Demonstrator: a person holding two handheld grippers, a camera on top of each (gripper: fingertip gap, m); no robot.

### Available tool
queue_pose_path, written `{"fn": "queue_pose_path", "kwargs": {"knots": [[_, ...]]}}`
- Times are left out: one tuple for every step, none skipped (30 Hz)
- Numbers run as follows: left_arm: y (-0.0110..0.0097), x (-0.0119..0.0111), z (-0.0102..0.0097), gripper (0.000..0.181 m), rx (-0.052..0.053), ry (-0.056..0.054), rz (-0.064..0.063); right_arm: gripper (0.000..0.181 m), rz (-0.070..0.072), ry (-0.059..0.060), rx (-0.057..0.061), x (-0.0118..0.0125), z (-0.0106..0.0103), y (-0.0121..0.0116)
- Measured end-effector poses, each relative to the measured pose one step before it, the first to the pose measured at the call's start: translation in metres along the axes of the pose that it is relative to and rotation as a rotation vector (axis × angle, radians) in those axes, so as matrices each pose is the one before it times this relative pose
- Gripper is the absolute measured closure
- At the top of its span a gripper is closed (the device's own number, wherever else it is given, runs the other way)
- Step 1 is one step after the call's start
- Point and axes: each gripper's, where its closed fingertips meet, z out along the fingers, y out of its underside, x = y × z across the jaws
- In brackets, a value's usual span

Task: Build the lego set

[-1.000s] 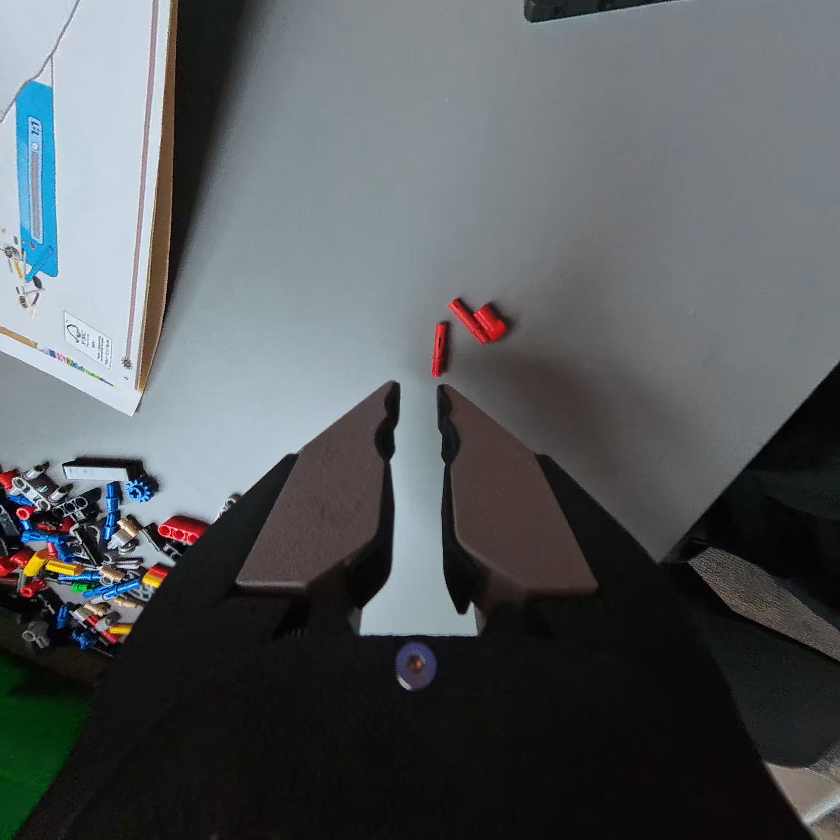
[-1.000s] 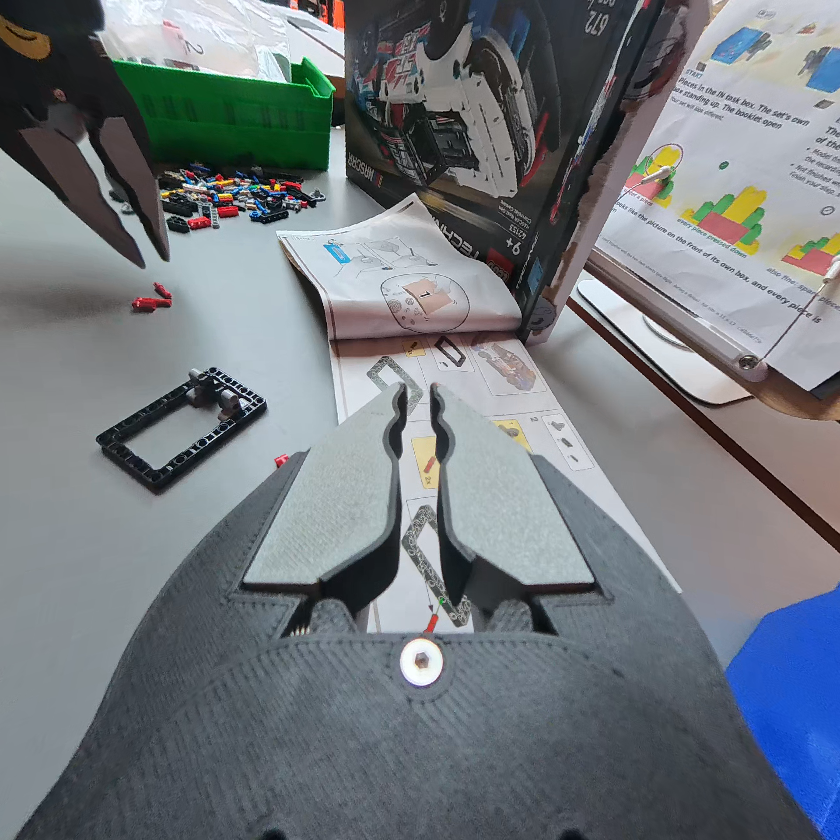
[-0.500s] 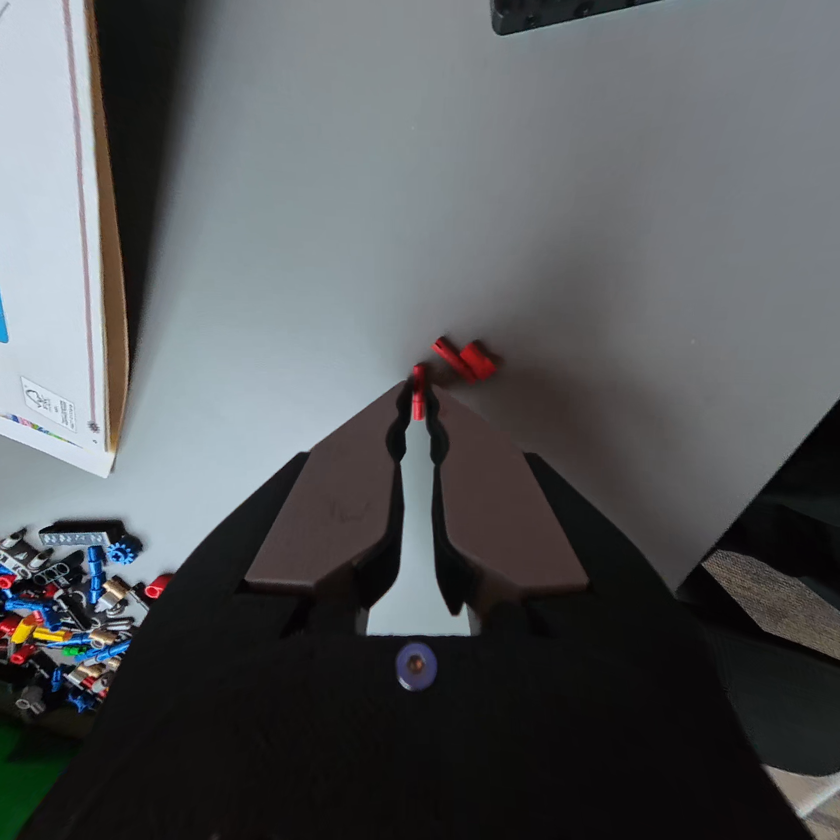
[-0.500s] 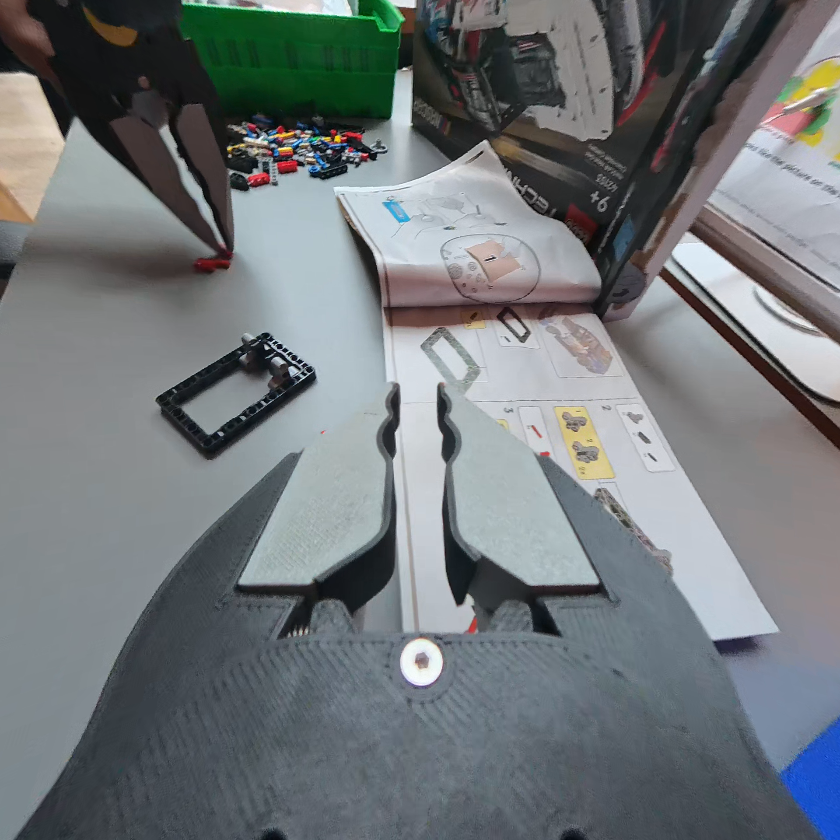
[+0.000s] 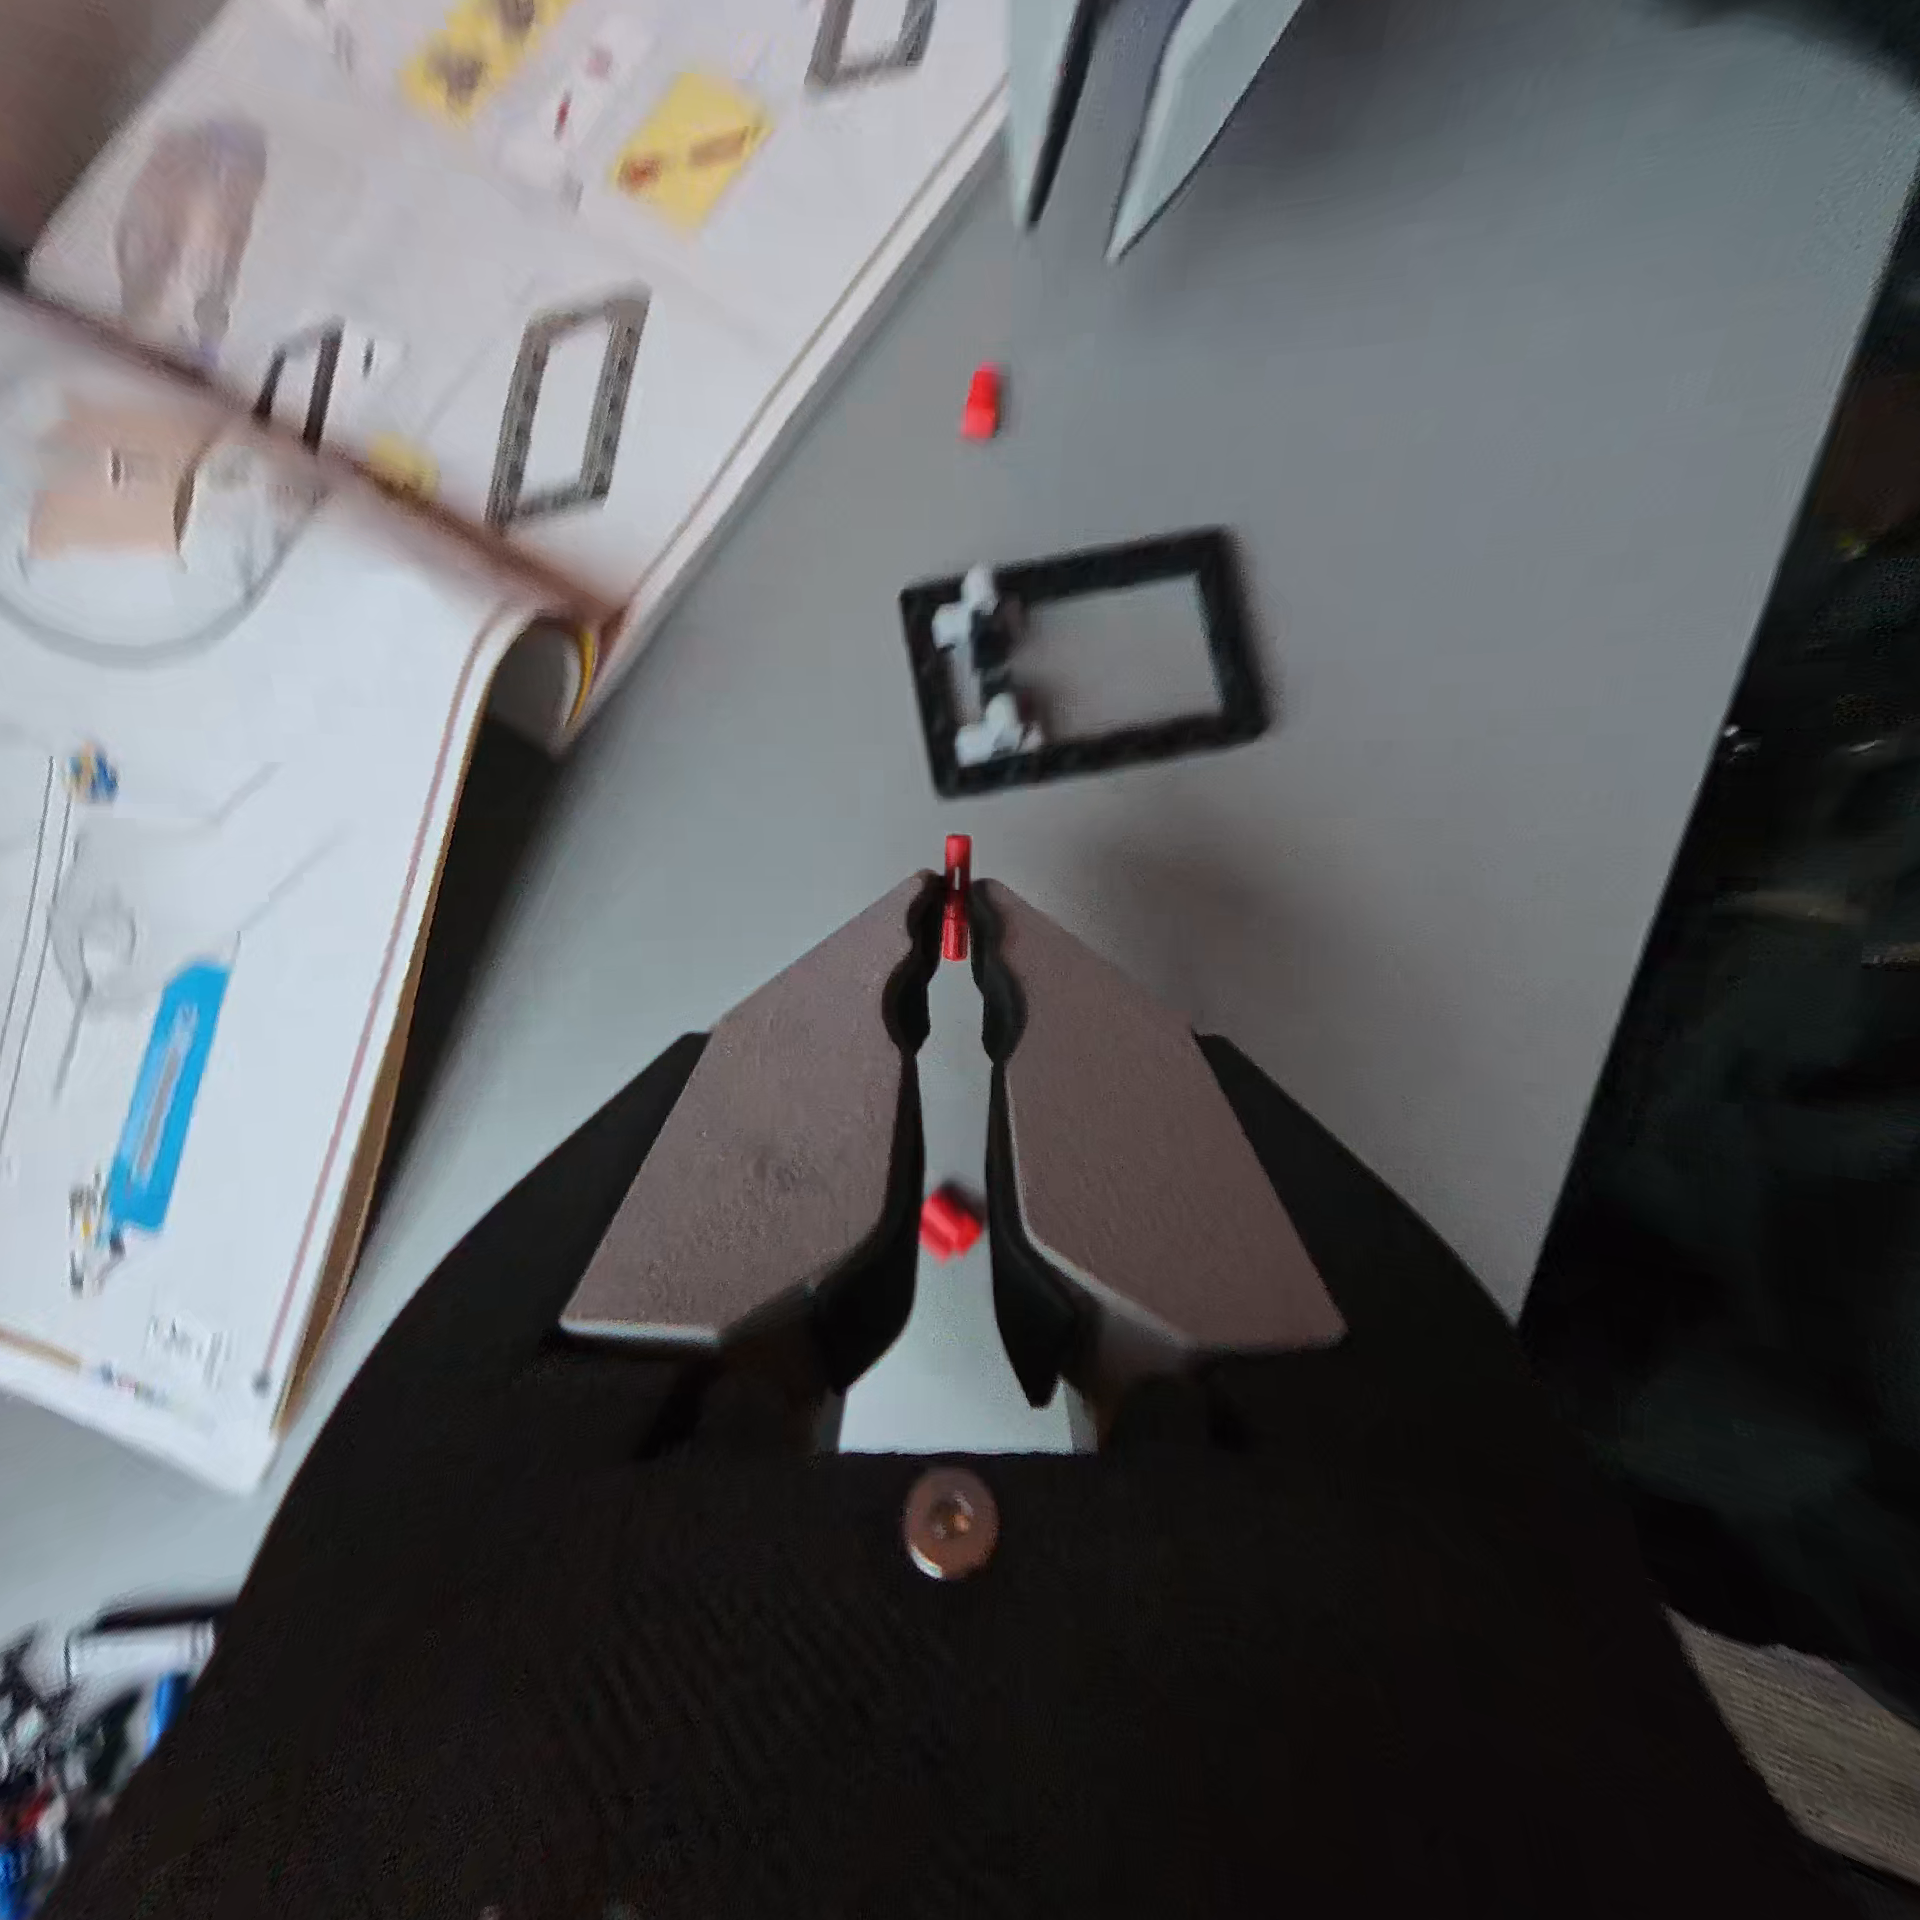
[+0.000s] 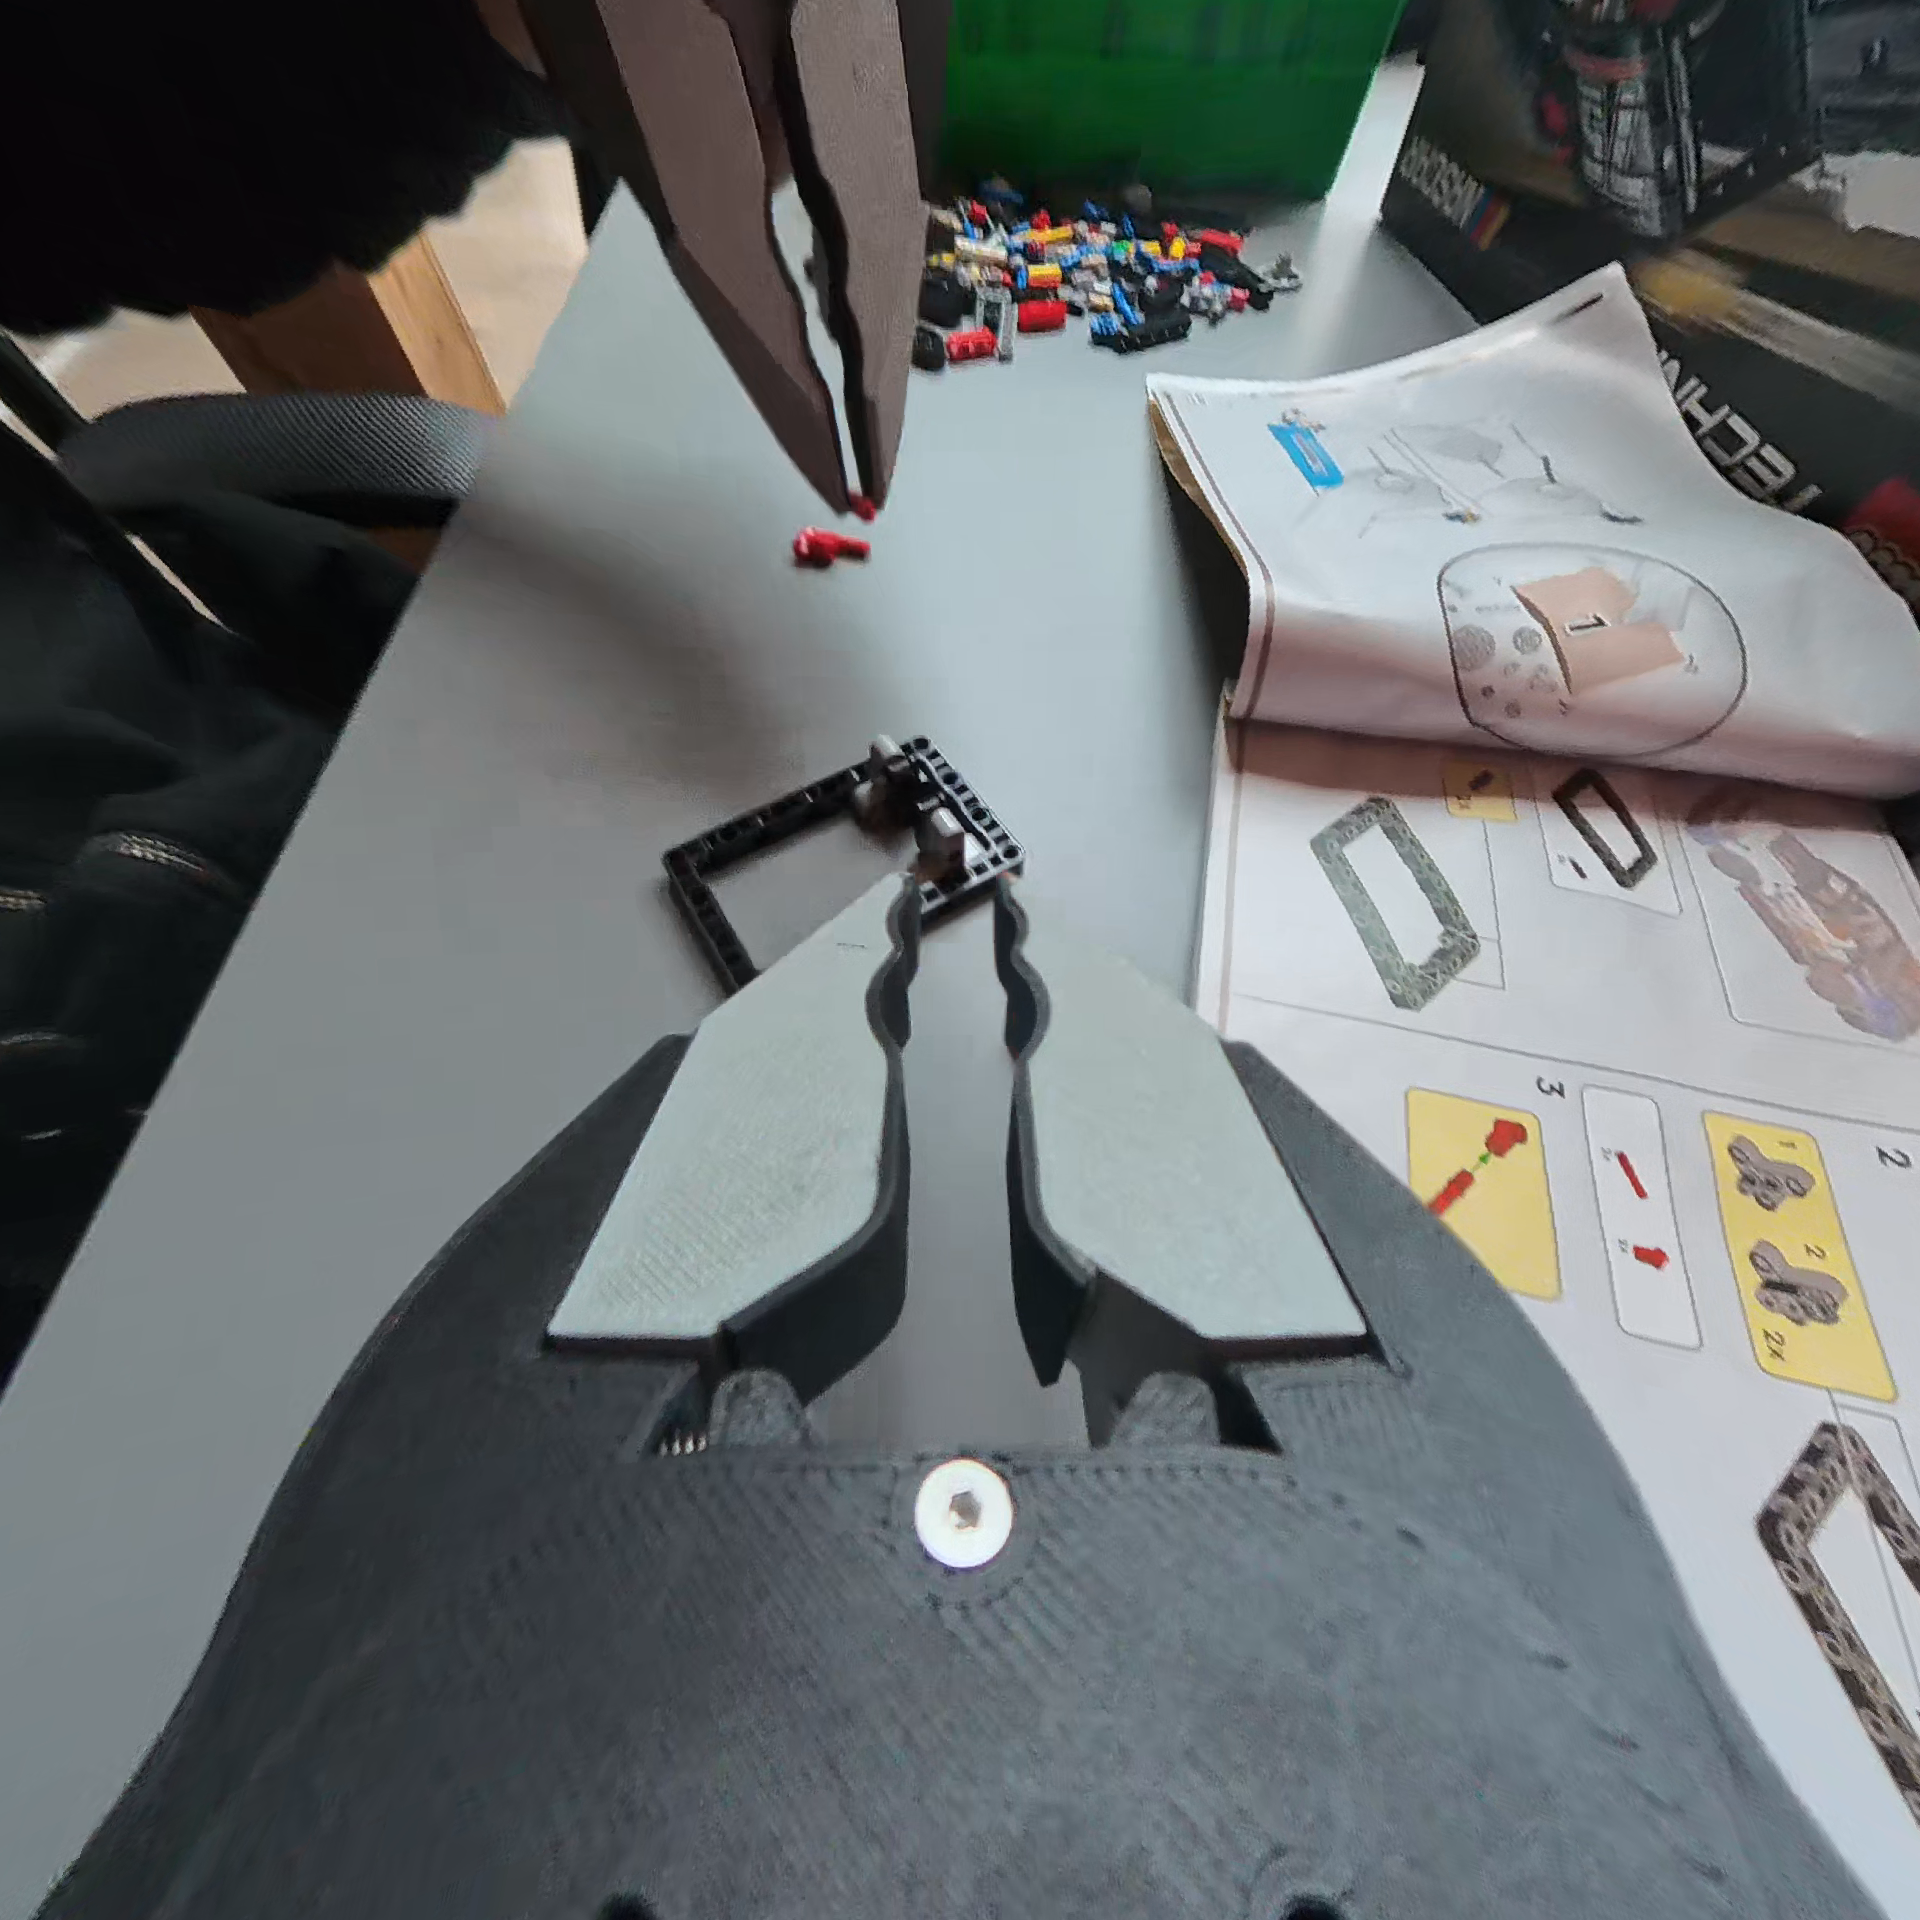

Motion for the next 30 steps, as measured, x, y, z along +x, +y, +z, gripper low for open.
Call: {"fn": "queue_pose_path", "kwargs": {"knots": [[-0.01454,0.00701,0.00387,0.179,0.027,0.0039,0.0451,0.174,0.0152,-0.0115,0.0301,-0.00282,0.00169,-0.006],[-0.01243,0.00449,0.00444,0.179,0.0158,-0.0109,0.0493,0.175,0.0204,-0.0139,0.0299,-0.00345,0.0024,-0.00608],[-0.01186,0.00377,0.00412,0.179,0.0166,-0.014,0.0544,0.173,0.0174,-0.025,0.0254,-0.00573,0.00287,-0.00583],[-0.01147,0.00378,0.00361,0.179,0.0228,-0.0121,0.0572,0.172,0.0068,-0.0284,0.0234,-0.0069,0.00256,-0.00549],[-0.01006,0.00096,0.00306,0.179,0.0216,-0.0229,0.0471,0.172,-0.0023,-0.0169,0.0196,-0.00523,0.00219,-0.00473],[-0.00693,0.00044,0.0029,0.179,0.0095,-0.0173,0.0345,0.173,-0.0054,-0.0038,0.0114,-0.00286,0.00156,-0.0031],[-0.00481,0.00108,0.00263,0.18,0.0025,-0.0049,0.0253,0.174,-0.0034,0.0034,0.0043,-0.00103,0.00097,-0.00151],[-0.0038,0.00007,0.00208,0.18,0.0047,-0.0086,0.019,0.178,-0.0007,0.0063,0.0015,0.00006,0.00057,-0.0005],[-0.00307,-0.00077,0.00148,0.18,0.0069,-0.0102,0.0136,0.178,0.0001,-0.0006,0.0005,-0.00048,0.00036,-0.00004],[-0.00143,0.00013,0.00155,0.18,-0.0006,0.0014,0.004,0.178,0.0012,-0.0073,0.0018,-0.00103,0.00006,-0.00023],[0.00002,0.00092,0.00179,0.18,-0.0082,0.0111,-0.0036,0.177,0.0033,-0.0004,0.0035,0.00025,-0.00024,-0.00059],[0.00032,-0.00056,0.00183,0.18,-0.0082,0.0014,-0.0041,0.177,0.004,0.0051,0.0041,0.00121,-0.00038,-0.00063],[0.00044,-0.0011,0.00158,0.18,-0.0058,-0.0045,0.0016,0.177,0.0046,0.0053,0.0037,0.0012,-0.00037,-0.0005],[-0.00014,-0.00041,0.00123,0.18,-0.0042,-0.0005,0.0028,0.177,0.0041,0.0008,0.0024,0.00051,-0.00007,-0.00022],[-0.0008,-0.00046,0.00085,0.18,-0.0007,0.0,0.0021,0.178,0.0023,-0.0004,-0.0033,0.00016,0.00047,0.00062],[-0.00101,-0.00072,0.00062,0.18,-0.001,-0.0007,0.0,0.179,-0.0012,0.0057,-0.01,0.00084,0.00081,0.00176],[-0.00056,-0.00019,0.00058,0.18,-0.0039,0.0041,-0.0007,0.179,-0.0056,0.0124,-0.0109,0.0017,0.0009,0.00185],[0.00022,-0.00089,0.00073,0.179,-0.008,-0.0014,0.0002,0.179,-0.0076,0.0126,-0.006,0.00138,0.00076,0.00103],[0.00075,-0.00103,0.00071,0.179,-0.009,-0.0036,0.0035,0.18,-0.0044,0.0084,-0.0027,0.00089,0.00057,0.00047],[0.00052,-0.0002,0.00072,0.179,-0.0069,0.0017,-0.0001,0.181,-0.0046,0.0065,-0.0039,0.00056,0.00033,0.00048],[0.00063,0.00013,0.00087,0.18,-0.0062,0.0059,-0.007,0.181,-0.0096,0.0055,-0.0032,0.00035,0.00032,0.00042],[0.00055,-0.0004,0.00077,0.179,-0.0062,0.0034,-0.009,0.181,-0.0095,0.0067,-0.0011,0.00049,0.00032,0.00037],[0.00039,-0.00017,0.00079,0.179,-0.0036,0.0037,-0.0075,0.181,-0.0052,0.0048,0.0001,0.00053,0.00029,0.00044],[0.00023,-0.00036,0.00047,0.18,-0.0019,0.0009,-0.006,0.181,-0.0011,0.0032,0.0003,0.00053,0.00009,0.00015],[0.00016,-0.00067,0.00039,0.179,-0.0014,-0.0025,-0.0037,0.181,0.001,0.0035,0.0019,0.00081,0.00003,-0.00014],[0.00016,-0.00058,0.00014,0.179,-0.0034,-0.0009,-0.0047,0.181,0.0029,0.0022,0.0015,0.00063,0.00006,0.0],[-0.00017,-0.00046,-0.00001,0.18,-0.0014,-0.0011,-0.0036,0.181,0.0038,0.0009,0.0024,0.00056,0.00002,-0.00009],[-0.00033,-0.00021,0.0,0.18,0.0008,0.0007,-0.0024,0.181,0.0006,0.0002,0.0025,0.00029,-0.00024,-0.00022],[-0.00033,-0.00003,-0.00008,0.18,0.0,0.0022,-0.0034,0.181,-0.0031,0.0012,0.0016,0.00018,-0.00043,-0.00035],[-0.00022,-0.00008,-0.00014,0.18,-0.0013,0.0014,-0.0034,0.18,-0.0047,0.0035,0.0028,0.00028,-0.00051,-0.00056]]}}
